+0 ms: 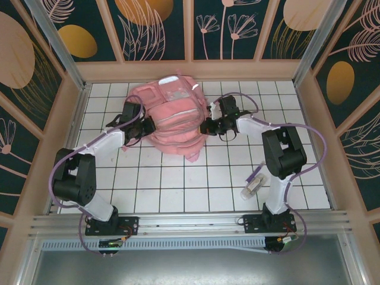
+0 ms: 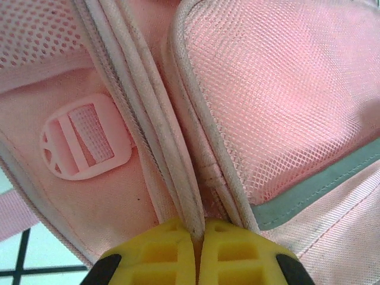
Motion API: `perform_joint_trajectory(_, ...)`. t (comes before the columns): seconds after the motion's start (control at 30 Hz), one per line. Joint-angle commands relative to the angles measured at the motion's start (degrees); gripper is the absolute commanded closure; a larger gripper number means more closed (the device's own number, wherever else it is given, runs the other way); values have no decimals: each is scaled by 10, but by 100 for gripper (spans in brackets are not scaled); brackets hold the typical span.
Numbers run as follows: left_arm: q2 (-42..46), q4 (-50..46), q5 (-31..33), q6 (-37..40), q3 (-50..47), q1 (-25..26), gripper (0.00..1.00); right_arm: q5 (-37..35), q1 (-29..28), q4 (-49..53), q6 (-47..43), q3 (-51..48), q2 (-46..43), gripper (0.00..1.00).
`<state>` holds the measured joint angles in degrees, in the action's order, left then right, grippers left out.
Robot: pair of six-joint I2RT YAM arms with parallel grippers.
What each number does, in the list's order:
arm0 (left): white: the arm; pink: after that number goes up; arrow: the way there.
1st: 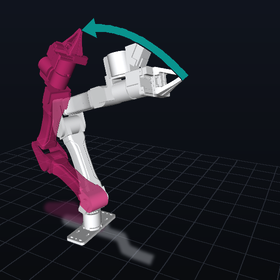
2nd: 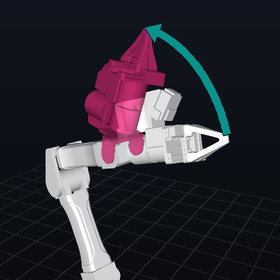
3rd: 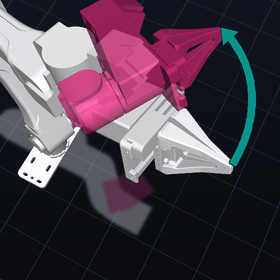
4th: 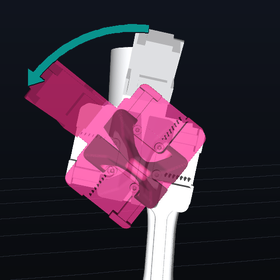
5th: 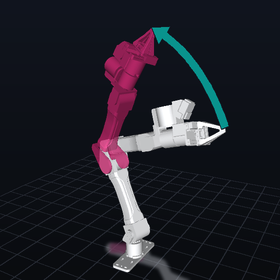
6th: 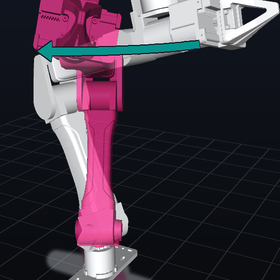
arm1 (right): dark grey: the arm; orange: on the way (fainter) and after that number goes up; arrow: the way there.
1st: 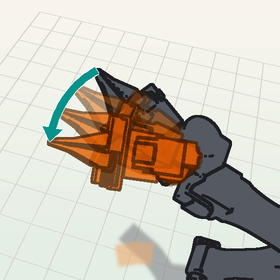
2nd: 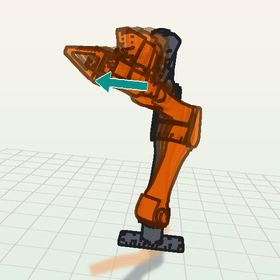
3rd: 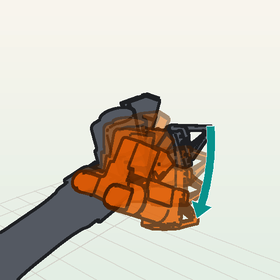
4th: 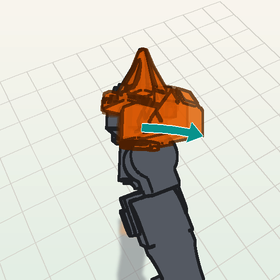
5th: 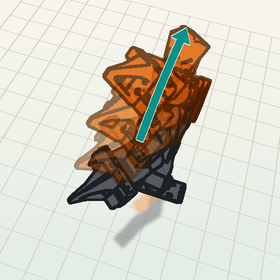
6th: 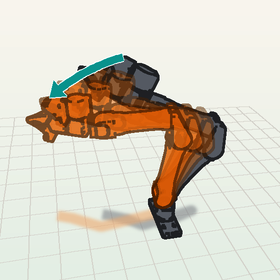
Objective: Pack books, pencil case, and school supplies into a backpack
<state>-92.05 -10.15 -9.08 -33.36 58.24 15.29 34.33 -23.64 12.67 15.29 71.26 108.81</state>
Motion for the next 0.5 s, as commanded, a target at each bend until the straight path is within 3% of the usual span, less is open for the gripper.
perform_joint_trajectory(0.0,-19,-17,58,84,47,-44,100,-38,-2,47,-38,21,3,100)
perform_joint_trajectory(0.13,-90,-40,21,103,125,-71,97,9,-72,42,-58,31,-6,100)
perform_joint_trajectory(0.2,-129,-65,-5,100,171,-76,74,31,-114,27,-53,42,-1,100)
perform_joint_trajectory(0.23,-147,-86,-21,96,195,-77,57,35,-134,17,-47,50,4,100)
perform_joint_trajectory(0.27,-158,-106,-33,90,216,-78,48,37,-148,5,-39,59,12,100)
perform_joint_trajectory(0.37,-150,-127,-37,65,198,-78,40,52,-174,-31,-16,87,40,100)
perform_joint_trajectory(0.47,-109,-138,57,55,132,-77,35,50,-195,-48,-22,129,75,100)
